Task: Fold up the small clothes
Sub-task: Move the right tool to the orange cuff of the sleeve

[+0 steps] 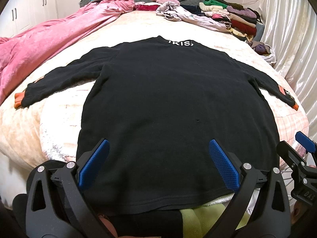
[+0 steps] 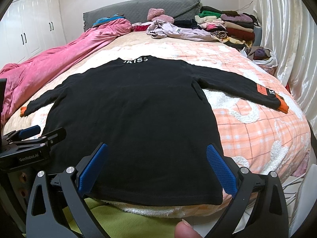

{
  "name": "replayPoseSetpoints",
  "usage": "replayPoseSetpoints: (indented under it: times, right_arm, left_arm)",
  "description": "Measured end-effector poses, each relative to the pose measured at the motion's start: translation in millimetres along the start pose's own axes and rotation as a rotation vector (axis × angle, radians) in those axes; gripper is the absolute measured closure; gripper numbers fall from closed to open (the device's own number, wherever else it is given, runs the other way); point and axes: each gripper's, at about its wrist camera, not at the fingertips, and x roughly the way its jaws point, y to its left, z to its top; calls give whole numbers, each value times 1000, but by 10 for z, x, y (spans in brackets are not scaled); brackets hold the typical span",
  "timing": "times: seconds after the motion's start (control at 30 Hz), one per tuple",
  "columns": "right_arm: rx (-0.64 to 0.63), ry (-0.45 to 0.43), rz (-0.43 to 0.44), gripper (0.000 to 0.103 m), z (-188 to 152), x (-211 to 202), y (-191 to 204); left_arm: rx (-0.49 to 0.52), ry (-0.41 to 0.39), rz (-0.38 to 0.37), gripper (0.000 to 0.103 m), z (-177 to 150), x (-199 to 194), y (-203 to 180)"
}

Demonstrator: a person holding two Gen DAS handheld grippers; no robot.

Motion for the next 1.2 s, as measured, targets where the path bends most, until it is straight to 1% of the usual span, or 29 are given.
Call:
replayPoseSetpoints:
  times: [0.2, 0.67, 0.77, 0.9, 1.0, 1.1, 1.2]
  right_arm:
    - [-3, -11, -27, 4, 47, 29, -45]
    - [30, -31, -52, 4, 330, 231, -298]
    - [34, -39, -50, 4, 406, 275, -351]
    - [27, -54, -26, 4, 517, 328, -401]
    - [10, -70, -35, 4, 592, 364, -439]
    - [26, -71, -32, 4, 671, 431, -528]
    - [30, -81, -50, 4, 757, 495, -626]
  left_arm:
    - [6, 1, -3, 9, 62, 51, -37]
    - [20, -18, 28, 9, 459, 239, -235]
    - [22, -21, 24, 9, 540, 283, -266]
    - [22, -16, 20, 9, 667, 373, -323]
    - [19, -15, 12, 9, 751, 440, -359]
    - [19, -10, 0, 9, 841, 508, -392]
    - [22, -12, -5, 9, 928, 573, -423]
